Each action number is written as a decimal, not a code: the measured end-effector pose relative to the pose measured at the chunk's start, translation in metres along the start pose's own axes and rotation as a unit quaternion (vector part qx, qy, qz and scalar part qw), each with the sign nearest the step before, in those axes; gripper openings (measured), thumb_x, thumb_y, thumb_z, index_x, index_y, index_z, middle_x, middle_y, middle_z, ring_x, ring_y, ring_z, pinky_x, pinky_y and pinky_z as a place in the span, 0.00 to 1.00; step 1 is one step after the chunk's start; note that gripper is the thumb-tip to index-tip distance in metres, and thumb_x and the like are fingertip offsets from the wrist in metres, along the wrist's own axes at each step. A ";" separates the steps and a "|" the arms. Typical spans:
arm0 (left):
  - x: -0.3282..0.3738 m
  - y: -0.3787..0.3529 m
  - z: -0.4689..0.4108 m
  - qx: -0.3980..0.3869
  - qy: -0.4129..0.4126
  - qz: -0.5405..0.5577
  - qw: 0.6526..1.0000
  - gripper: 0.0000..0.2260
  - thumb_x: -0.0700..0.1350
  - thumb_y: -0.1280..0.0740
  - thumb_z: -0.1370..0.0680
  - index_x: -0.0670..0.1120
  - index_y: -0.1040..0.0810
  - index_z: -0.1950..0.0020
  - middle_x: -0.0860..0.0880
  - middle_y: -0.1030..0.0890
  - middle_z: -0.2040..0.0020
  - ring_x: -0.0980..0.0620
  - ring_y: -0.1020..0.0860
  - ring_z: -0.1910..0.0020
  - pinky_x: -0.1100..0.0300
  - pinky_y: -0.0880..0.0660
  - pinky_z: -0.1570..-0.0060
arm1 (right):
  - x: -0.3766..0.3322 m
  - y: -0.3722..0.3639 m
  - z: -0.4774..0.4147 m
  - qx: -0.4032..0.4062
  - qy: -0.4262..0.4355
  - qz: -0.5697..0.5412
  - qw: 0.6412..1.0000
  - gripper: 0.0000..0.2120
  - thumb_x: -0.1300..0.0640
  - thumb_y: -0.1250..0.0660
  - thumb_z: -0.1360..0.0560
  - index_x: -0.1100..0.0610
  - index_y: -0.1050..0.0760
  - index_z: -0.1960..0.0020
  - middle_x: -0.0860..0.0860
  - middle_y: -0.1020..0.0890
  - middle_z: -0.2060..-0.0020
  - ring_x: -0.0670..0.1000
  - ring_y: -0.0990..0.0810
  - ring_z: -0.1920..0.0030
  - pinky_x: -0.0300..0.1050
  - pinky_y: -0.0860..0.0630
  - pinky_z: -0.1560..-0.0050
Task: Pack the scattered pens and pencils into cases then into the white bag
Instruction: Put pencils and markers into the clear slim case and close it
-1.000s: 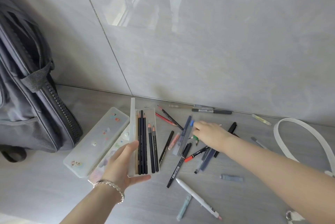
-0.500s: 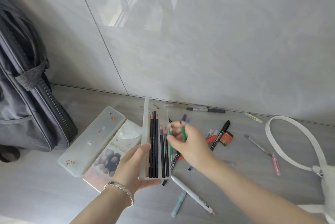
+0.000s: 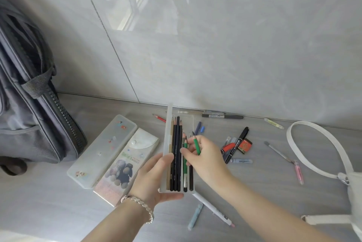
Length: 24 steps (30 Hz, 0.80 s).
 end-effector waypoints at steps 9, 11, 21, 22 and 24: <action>-0.004 -0.005 0.007 -0.016 0.009 0.003 1.000 0.21 0.49 0.30 0.28 0.47 0.26 0.36 0.52 0.30 0.35 0.49 0.31 0.36 0.40 0.20 0.60 | -0.016 0.010 0.011 0.055 0.060 0.118 0.990 0.22 0.48 0.35 0.26 0.52 0.35 0.35 0.47 0.26 0.47 0.39 0.27 0.57 0.29 0.32 0.56; -0.003 -0.006 0.008 -0.015 0.009 0.007 1.000 0.21 0.49 0.31 0.28 0.47 0.26 0.36 0.52 0.28 0.36 0.48 0.30 0.38 0.40 0.20 0.60 | -0.017 0.019 0.011 0.076 0.060 0.075 0.992 0.19 0.52 0.43 0.21 0.53 0.37 0.31 0.49 0.26 0.43 0.41 0.27 0.50 0.29 0.34 0.50; 0.005 -0.012 0.016 -0.024 -0.008 0.021 0.999 0.06 0.47 0.32 0.27 0.49 0.22 0.50 0.59 0.26 0.51 0.52 0.28 0.46 0.39 0.21 0.57 | -0.017 0.003 0.016 0.097 0.124 0.003 0.988 0.15 0.62 0.45 0.20 0.44 0.32 0.41 0.45 0.20 0.51 0.41 0.21 0.54 0.37 0.27 0.48; 0.005 -0.011 0.016 -0.027 -0.008 0.026 0.999 0.07 0.47 0.32 0.27 0.49 0.22 0.50 0.59 0.26 0.50 0.52 0.28 0.45 0.39 0.21 0.57 | -0.017 -0.001 0.018 0.103 0.152 0.060 0.981 0.13 0.60 0.44 0.21 0.48 0.29 0.41 0.45 0.21 0.46 0.41 0.22 0.48 0.37 0.28 0.44; 0.006 -0.009 0.015 -0.024 -0.011 0.029 0.999 0.10 0.47 0.31 0.28 0.48 0.21 0.47 0.56 0.25 0.45 0.51 0.28 0.41 0.38 0.20 0.59 | -0.013 -0.004 0.020 0.113 0.192 0.103 0.969 0.11 0.56 0.45 0.22 0.50 0.29 0.44 0.49 0.25 0.37 0.43 0.29 0.34 0.32 0.34 0.37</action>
Point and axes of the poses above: each hand's wrist, its own z-axis away from the middle knuckle, its own y-axis out of the back of the hand, x = y × z, the point moved 9 cm from there along -z, towards the middle knuckle
